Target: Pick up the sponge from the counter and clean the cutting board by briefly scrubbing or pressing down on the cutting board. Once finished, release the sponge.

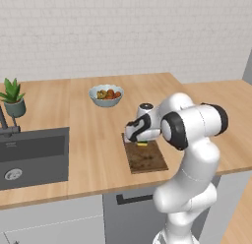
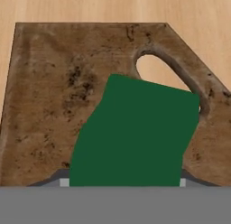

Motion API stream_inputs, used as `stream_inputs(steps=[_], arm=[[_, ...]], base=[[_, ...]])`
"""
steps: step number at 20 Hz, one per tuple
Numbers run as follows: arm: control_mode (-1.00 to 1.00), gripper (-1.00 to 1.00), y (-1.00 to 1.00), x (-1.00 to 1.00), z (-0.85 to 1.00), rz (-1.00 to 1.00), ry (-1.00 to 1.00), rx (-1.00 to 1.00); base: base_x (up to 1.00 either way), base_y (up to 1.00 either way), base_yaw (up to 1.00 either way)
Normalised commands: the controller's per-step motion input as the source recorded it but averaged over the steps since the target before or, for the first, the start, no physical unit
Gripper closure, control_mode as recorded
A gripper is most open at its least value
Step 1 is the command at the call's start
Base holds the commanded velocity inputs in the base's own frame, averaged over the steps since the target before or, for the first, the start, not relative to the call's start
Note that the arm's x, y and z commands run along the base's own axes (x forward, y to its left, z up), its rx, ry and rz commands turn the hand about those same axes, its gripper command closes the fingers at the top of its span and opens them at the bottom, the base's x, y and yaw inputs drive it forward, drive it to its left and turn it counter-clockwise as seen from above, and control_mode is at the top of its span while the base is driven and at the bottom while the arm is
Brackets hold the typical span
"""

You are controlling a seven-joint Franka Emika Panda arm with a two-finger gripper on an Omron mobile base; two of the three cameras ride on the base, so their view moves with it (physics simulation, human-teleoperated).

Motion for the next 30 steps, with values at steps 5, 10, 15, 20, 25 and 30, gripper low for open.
stream_inputs(steps=[5, 10, 15, 20, 25, 30], arm=[[-1.00, 1.00, 0.04, 0.01, 0.00, 0.00, 0.00, 0.00], [-1.00, 1.00, 0.03, -0.44, -0.04, 0.00, 0.00, -0.01], [-1.00, 1.00, 0.00, -0.83, -0.17, 0.00, 0.00, -0.02], [-1.00, 1.00, 0.00, -0.90, -0.14, 0.00, 0.01, -0.01], [-1.00, 1.00, 0.00, -0.63, 0.00, 0.00, 0.10, 0.00], [-1.00, 1.00, 0.03, -0.14, 0.00, 0.00, 0.19, 0.00]], base=[[0.00, 0.00, 0.00], [0.00, 0.00, 0.00], [0.00, 0.00, 0.00], [0.00, 0.00, 0.00], [0.00, 0.00, 0.00], [0.00, 0.00, 0.00]])
